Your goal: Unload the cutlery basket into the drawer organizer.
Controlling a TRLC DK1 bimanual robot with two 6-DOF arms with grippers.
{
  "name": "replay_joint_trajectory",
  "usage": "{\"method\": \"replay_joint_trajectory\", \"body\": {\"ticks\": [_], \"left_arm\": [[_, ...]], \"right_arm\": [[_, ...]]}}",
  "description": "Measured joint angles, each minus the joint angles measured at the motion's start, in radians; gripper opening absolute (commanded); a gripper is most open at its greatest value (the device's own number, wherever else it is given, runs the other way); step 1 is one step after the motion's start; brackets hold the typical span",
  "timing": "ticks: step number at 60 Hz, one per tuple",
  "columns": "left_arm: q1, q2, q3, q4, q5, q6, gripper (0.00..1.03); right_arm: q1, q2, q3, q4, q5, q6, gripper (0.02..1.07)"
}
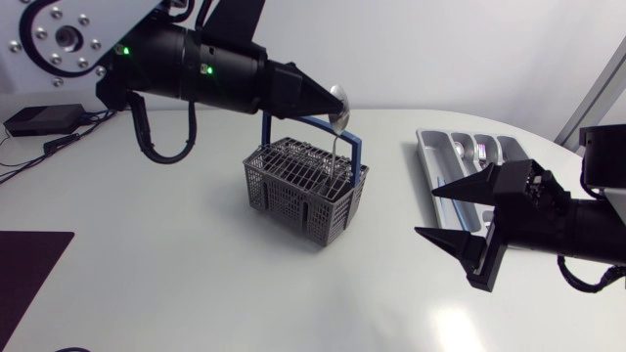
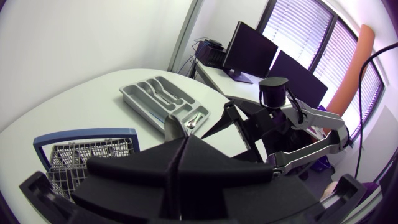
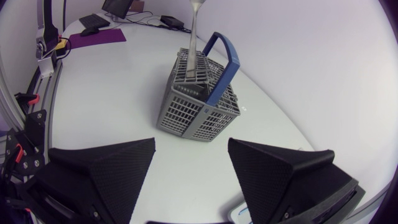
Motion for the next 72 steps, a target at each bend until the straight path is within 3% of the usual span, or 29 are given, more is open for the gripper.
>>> {"method": "replay_joint_trajectory", "body": {"ticks": [16, 41, 61, 66, 72], "left_arm": [[0.002, -0.003, -0.135, 0.121, -0.01, -0.011, 0.11], [0.031, -0.075, -0.296, 0.375, -0.071, -0.143, 0.12], [0.008, -0.118, -0.334, 0.437, -0.186, -0.197, 0.12], [-0.005, -0.119, -0.334, 0.448, -0.205, -0.204, 0.12], [-0.01, -0.118, -0.334, 0.463, -0.224, -0.208, 0.12]], "right_arm": [[0.095, 0.02, -0.001, 0.029, 0.012, 0.049, 0.86], [0.225, 0.289, 0.083, 0.134, 0.012, 0.172, 0.86], [0.265, 0.448, 0.187, 0.153, -0.018, 0.186, 0.85], [0.271, 0.485, 0.22, 0.158, -0.027, 0.185, 0.71], [0.283, 0.518, 0.243, 0.198, -0.038, 0.185, 0.34]]}}
